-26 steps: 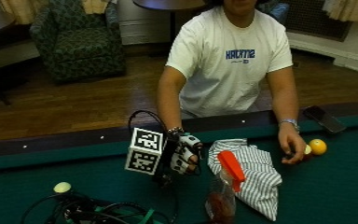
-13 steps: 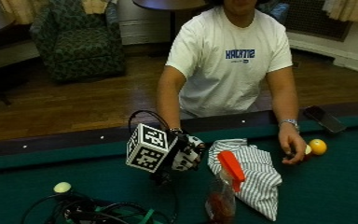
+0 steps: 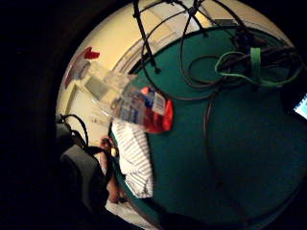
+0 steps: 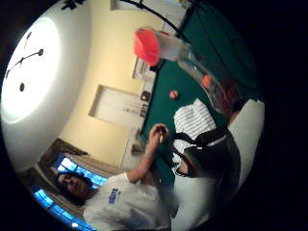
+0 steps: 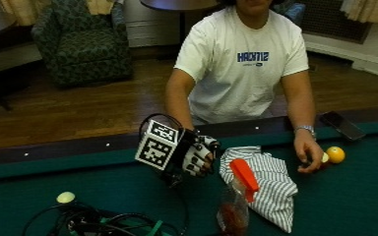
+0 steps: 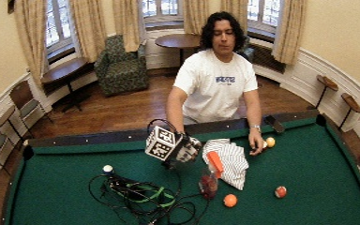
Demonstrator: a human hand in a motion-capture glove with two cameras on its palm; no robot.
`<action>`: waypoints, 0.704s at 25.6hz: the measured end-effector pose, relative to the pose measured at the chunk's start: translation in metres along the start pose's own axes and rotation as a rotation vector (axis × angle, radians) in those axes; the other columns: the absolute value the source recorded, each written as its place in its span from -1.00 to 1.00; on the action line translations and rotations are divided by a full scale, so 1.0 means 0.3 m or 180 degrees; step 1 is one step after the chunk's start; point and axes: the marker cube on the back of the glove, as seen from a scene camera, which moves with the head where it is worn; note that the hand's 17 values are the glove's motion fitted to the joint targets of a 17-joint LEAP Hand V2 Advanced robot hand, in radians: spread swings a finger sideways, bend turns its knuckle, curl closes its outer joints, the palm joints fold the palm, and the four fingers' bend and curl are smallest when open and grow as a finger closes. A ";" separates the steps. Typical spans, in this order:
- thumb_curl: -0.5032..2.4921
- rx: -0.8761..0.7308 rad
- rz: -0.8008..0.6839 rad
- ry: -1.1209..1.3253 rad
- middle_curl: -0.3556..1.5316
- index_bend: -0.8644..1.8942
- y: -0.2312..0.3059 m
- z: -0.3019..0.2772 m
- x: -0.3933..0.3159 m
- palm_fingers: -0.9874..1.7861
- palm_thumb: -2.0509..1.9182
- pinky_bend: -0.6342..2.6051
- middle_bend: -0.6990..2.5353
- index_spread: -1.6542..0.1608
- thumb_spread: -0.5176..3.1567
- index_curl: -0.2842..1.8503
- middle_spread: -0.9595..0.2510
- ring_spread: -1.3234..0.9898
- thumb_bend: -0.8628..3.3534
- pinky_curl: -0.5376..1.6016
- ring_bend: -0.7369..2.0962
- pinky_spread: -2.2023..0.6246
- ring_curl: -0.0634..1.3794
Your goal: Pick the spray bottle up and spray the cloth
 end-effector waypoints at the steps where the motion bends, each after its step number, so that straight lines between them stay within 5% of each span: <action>1: -0.14 0.0056 -0.0035 -0.0108 0.32 0.32 0.001 -0.001 -0.012 0.56 0.55 -0.03 0.07 0.58 -0.48 -0.05 0.22 -0.03 -0.60 0.28 0.34 0.48 0.11; 6: -0.17 0.0148 -0.0115 -0.0102 0.20 0.06 0.019 0.010 -0.037 0.37 0.46 -0.06 -0.07 0.56 -0.38 -0.14 0.25 -0.02 -0.63 0.22 0.28 0.44 0.04; 18: -0.28 0.0369 0.0271 -0.0357 -0.03 -0.17 -0.061 0.066 -0.008 -0.05 0.39 -0.31 -0.28 0.45 -0.24 -0.28 0.31 0.00 -0.61 0.03 -0.03 0.55 -0.23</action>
